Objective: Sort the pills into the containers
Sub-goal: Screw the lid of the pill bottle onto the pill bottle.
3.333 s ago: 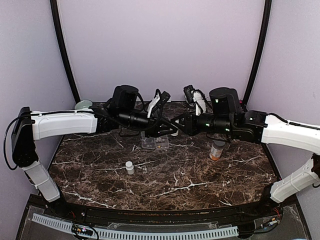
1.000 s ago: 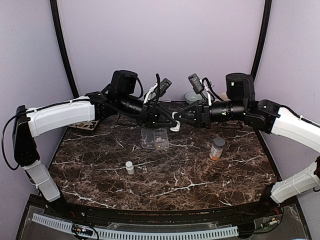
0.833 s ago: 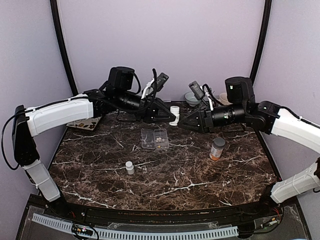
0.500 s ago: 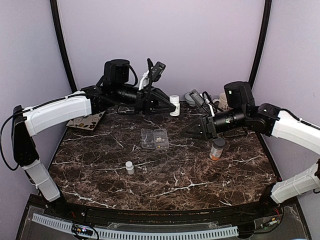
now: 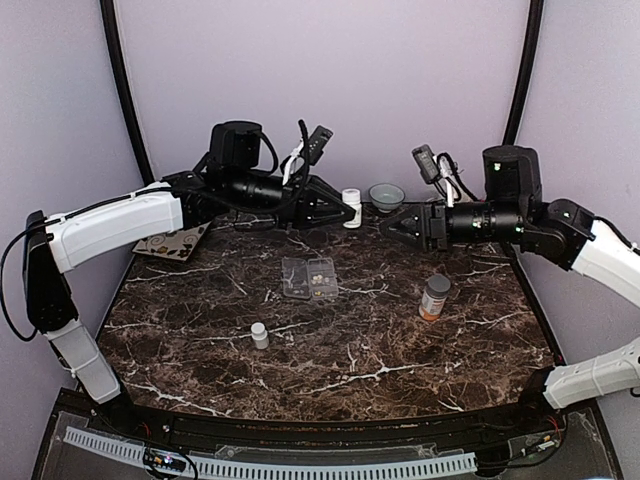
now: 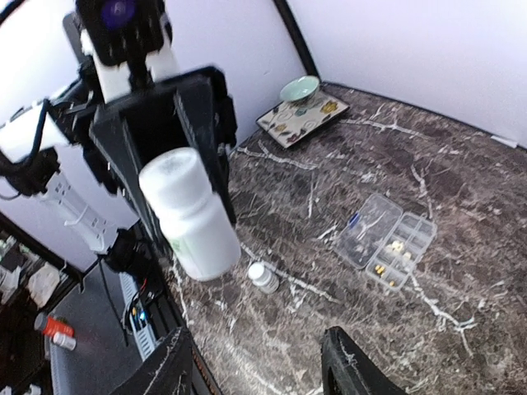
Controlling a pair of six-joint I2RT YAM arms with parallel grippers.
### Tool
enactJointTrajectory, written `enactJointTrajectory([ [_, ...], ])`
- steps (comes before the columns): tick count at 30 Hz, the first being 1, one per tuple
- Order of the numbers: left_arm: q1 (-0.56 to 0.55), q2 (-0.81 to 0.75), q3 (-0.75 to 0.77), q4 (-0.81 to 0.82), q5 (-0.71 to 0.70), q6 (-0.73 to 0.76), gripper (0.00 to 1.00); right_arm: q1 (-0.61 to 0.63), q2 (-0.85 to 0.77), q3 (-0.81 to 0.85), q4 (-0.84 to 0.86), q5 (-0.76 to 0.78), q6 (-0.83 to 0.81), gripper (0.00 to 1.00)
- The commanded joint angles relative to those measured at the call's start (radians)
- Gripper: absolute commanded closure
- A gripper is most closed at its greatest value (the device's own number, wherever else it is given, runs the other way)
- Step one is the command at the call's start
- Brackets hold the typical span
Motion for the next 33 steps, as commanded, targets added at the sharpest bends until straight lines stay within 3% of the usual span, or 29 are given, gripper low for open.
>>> enactJointTrajectory([
  [1, -0.027, -0.042, 0.004, -0.054, -0.138, 0.075, 1.00, 0.033, 0.045, 0.123, -0.037, 0.237, 0.032, 0.45],
  [11, -0.060, -0.017, 0.008, -0.087, -0.319, 0.115, 1.00, 0.152, 0.213, 0.356, -0.171, 0.514, 0.081, 0.46],
  [22, -0.067, 0.000, 0.032, -0.112, -0.413, 0.128, 1.00, 0.205, 0.333, 0.517, -0.291, 0.591, 0.083, 0.46],
  [33, -0.074, 0.008, 0.048, -0.138, -0.450, 0.150, 1.00, 0.226, 0.439, 0.639, -0.399, 0.653, 0.078, 0.53],
])
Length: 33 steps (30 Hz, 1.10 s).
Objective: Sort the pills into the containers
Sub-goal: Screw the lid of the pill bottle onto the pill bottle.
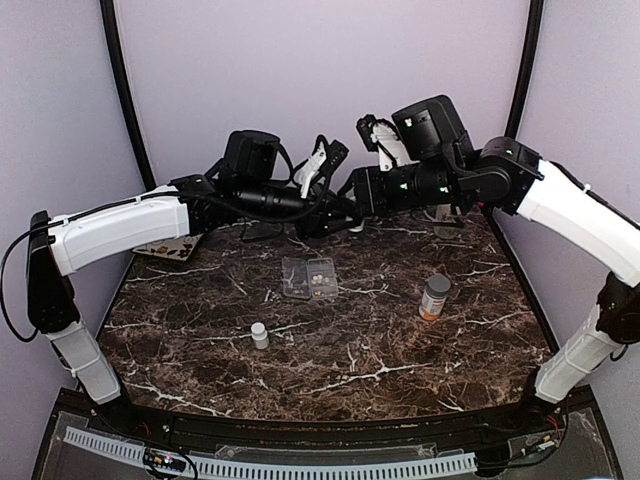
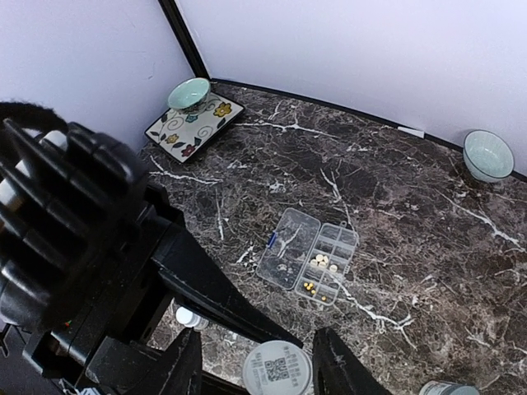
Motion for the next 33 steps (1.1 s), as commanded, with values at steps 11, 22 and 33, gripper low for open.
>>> enactJointTrajectory([
  [11, -0.005, 0.002, 0.046, -0.017, -0.015, 0.028, 1.00, 0.009, 0.034, 0.064, -0.077, 0.084, -0.005, 0.56],
  [22, -0.005, 0.003, 0.047, -0.019, -0.011, 0.030, 1.00, 0.009, 0.049, 0.064, -0.088, 0.068, -0.013, 0.65],
  [33, -0.005, -0.014, 0.050, -0.017, 0.057, 0.035, 1.00, 0.005, 0.003, -0.009, -0.039, -0.001, -0.047, 0.74],
])
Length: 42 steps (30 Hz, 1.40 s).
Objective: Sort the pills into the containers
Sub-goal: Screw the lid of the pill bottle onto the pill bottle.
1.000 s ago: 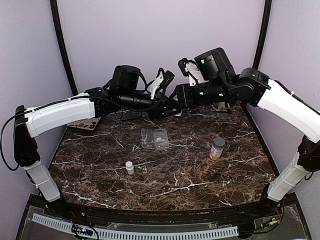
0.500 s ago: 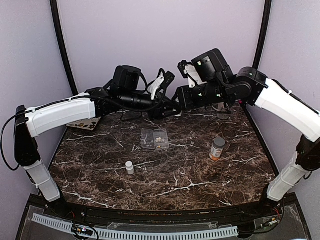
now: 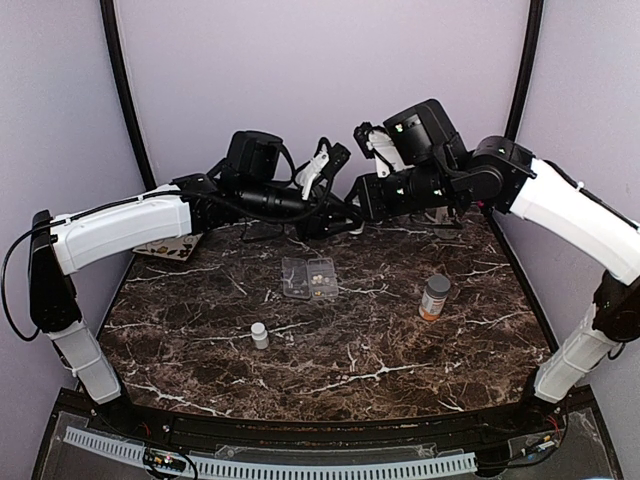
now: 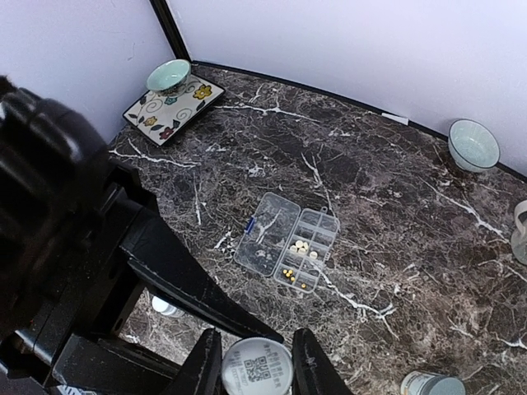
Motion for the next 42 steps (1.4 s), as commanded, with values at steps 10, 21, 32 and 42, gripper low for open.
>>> enactJointTrajectory([
  [10, 0.030, -0.046, 0.022, 0.056, 0.295, -0.050, 1.00, -0.045, -0.172, -0.207, 0.151, -0.214, -0.093, 0.75],
  [21, 0.075, -0.046, 0.002, 0.192, 0.547, -0.207, 1.00, -0.109, -0.281, -0.345, 0.223, -0.433, -0.163, 0.74],
  [32, 0.080, -0.038, 0.021, 0.225, 0.616, -0.263, 1.00, -0.128, -0.316, -0.384, 0.231, -0.515, -0.176, 0.67],
  [42, 0.078, -0.048, 0.014, 0.165, 0.569, -0.207, 1.00, -0.128, -0.330, -0.384, 0.268, -0.501, -0.140, 0.54],
])
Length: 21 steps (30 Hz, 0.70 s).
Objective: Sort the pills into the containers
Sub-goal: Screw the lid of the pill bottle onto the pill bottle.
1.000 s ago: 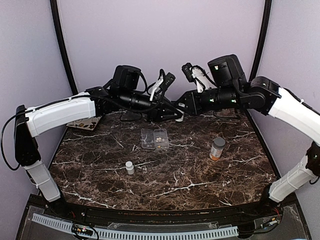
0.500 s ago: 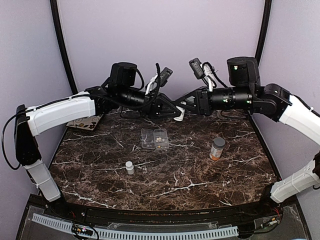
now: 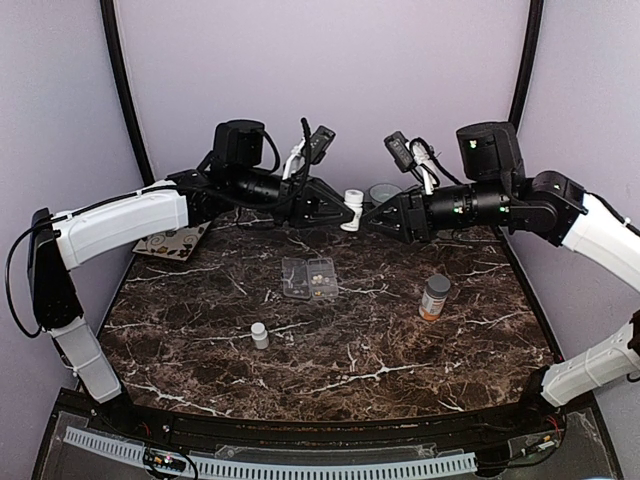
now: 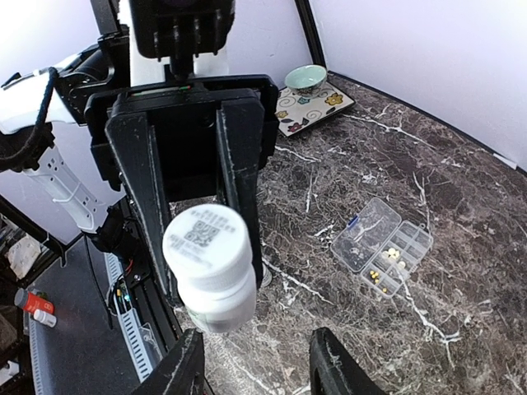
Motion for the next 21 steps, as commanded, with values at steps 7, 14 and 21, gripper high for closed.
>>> enactJointTrajectory([
  [7, -0.017, -0.069, 0.009, -0.074, -0.118, 0.116, 1.00, -0.006, -0.033, -0.009, 0.035, 0.038, 0.039, 0.51],
  [14, -0.071, -0.070, 0.002, -0.133, -0.380, 0.207, 1.00, -0.004, -0.040, -0.007, 0.066, 0.090, 0.077, 0.49],
  [21, -0.117, -0.067, -0.009, -0.132, -0.547, 0.234, 1.00, 0.022, -0.016, 0.022, 0.069, 0.180, 0.090, 0.49],
])
